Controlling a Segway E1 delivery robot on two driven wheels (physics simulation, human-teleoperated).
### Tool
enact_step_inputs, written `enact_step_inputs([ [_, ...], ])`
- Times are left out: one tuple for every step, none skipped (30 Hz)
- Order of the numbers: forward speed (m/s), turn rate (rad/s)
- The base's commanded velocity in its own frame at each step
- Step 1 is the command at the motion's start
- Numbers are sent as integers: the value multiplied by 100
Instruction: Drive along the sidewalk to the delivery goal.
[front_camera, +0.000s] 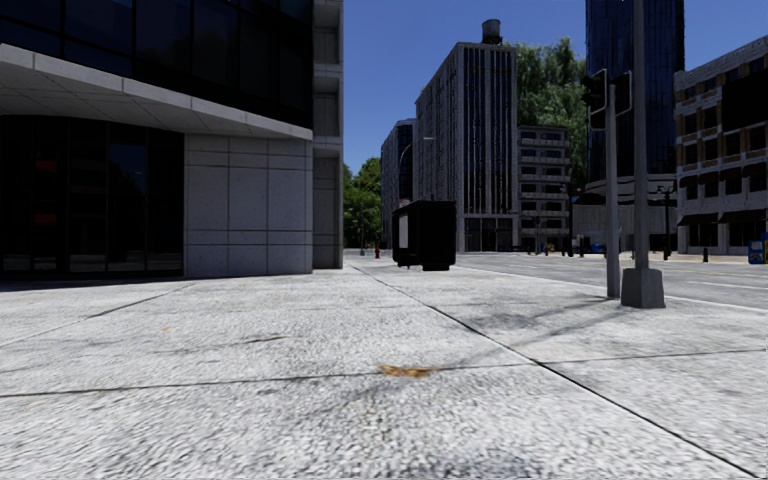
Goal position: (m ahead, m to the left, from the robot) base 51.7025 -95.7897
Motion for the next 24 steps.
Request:
enact_step_inputs([
  [145, 0],
  [145, 0],
  [145, 0],
  [145, 0],
  [145, 0],
  [145, 0],
  [145, 0],
  [145, 0],
  [145, 0],
  [145, 0],
  [145, 0],
  [145, 0],
  [145, 0],
  [145, 0],
  [145, 0],
  [145, 0],
  [145, 0],
  [151, 0],
  [200, 0],
  [200, 0],
  [200, 0],
  [200, 0],
  [200, 0],
  [200, 0],
])
